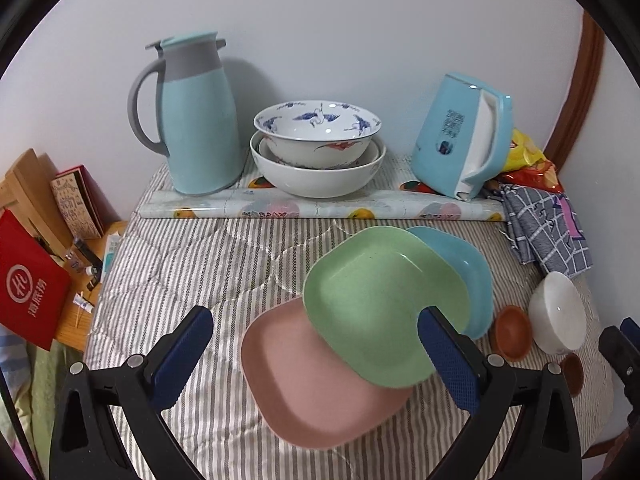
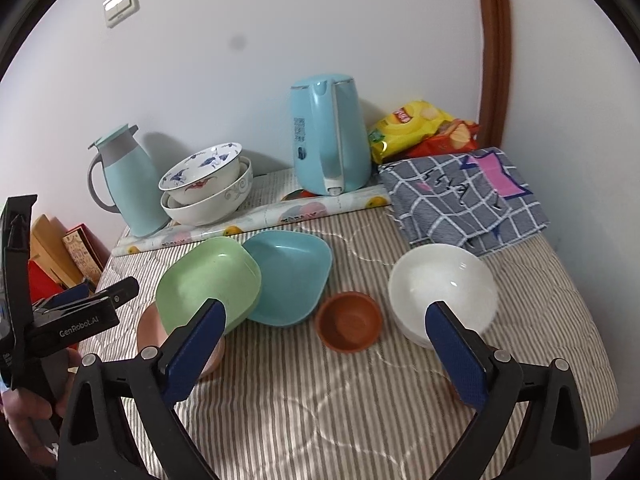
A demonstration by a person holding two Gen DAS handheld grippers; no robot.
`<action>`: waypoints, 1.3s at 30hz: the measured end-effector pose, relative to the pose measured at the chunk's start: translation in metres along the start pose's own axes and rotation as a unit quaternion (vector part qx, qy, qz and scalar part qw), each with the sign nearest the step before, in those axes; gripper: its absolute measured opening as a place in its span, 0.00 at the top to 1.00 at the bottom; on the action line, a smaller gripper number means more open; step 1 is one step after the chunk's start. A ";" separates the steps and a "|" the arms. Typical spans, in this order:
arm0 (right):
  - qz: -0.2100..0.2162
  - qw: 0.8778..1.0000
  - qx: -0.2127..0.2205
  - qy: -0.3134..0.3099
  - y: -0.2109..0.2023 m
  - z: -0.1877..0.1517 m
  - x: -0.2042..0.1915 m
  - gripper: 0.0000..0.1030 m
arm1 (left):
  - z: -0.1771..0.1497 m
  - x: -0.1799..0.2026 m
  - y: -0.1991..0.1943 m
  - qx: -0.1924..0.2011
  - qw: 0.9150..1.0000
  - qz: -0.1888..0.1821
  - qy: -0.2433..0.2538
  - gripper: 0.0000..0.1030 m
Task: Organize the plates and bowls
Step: 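Reach both grippers to the green plate rim and close on it, then lift the green plate with both grippers and lower it onto the pink plate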
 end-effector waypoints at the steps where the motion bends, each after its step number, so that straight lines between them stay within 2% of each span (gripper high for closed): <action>1: 0.001 1.000 -0.002 -0.003 0.004 0.000 -0.002 0.06 | 0.001 -0.002 0.005 -0.002 1.000 -0.001 -0.002 0.00; 6: 0.002 1.000 -0.018 -0.013 0.034 -0.002 -0.013 0.11 | 0.000 -0.011 0.032 -0.019 1.000 -0.002 -0.006 0.01; 8: 0.005 1.000 -0.027 -0.015 0.048 -0.003 -0.018 0.17 | 0.000 -0.012 0.042 -0.025 1.000 -0.004 -0.006 0.01; 15: 0.011 0.998 -0.052 -0.030 0.091 -0.006 -0.036 0.26 | 0.005 -0.012 0.075 -0.036 0.999 -0.011 0.000 0.04; 23: 0.012 0.997 -0.075 -0.031 0.124 -0.011 -0.052 0.30 | 0.006 -0.013 0.104 -0.048 0.998 -0.027 0.002 0.16; 26: 0.013 0.996 -0.084 -0.034 0.135 -0.016 -0.056 0.30 | 0.002 -0.015 0.114 -0.057 0.998 -0.035 -0.004 0.24; 28: 0.016 0.995 -0.092 -0.032 0.142 -0.019 -0.058 0.34 | 0.000 -0.014 0.118 -0.061 0.997 -0.042 -0.007 0.33; 30: 0.025 0.994 -0.103 -0.033 0.149 -0.022 -0.062 0.42 | -0.002 -0.013 0.120 -0.064 0.997 -0.047 -0.006 0.38; 32: 0.032 0.992 -0.114 -0.032 0.154 -0.025 -0.065 0.54 | -0.002 -0.011 0.119 -0.061 0.997 -0.054 -0.003 0.44; 33: 0.035 0.992 -0.118 -0.031 0.156 -0.027 -0.066 0.57 | -0.002 -0.009 0.119 -0.058 0.997 -0.059 -0.003 0.49; 35: 0.040 0.991 -0.125 -0.028 0.160 -0.030 -0.068 0.75 | -0.002 -0.005 0.117 -0.056 0.996 -0.071 0.001 0.60; 37: 0.054 0.990 -0.127 -0.018 0.159 -0.032 -0.069 0.81 | -0.001 0.000 0.116 -0.055 0.995 -0.080 0.009 0.76; 39: 0.049 0.991 -0.125 -0.017 0.157 -0.032 -0.071 0.82 | 0.000 0.004 0.112 -0.052 0.996 -0.071 0.018 0.79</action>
Point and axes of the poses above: each gripper's, at about its wrist camera, not at the fingertips, and y roughly the way its jaws point, x to its right, z to its top, the point moved 5 cm from there along y, roughly the way its jaws point, and after that the axes turned 10 degrees about y, right-handed, at the moved point
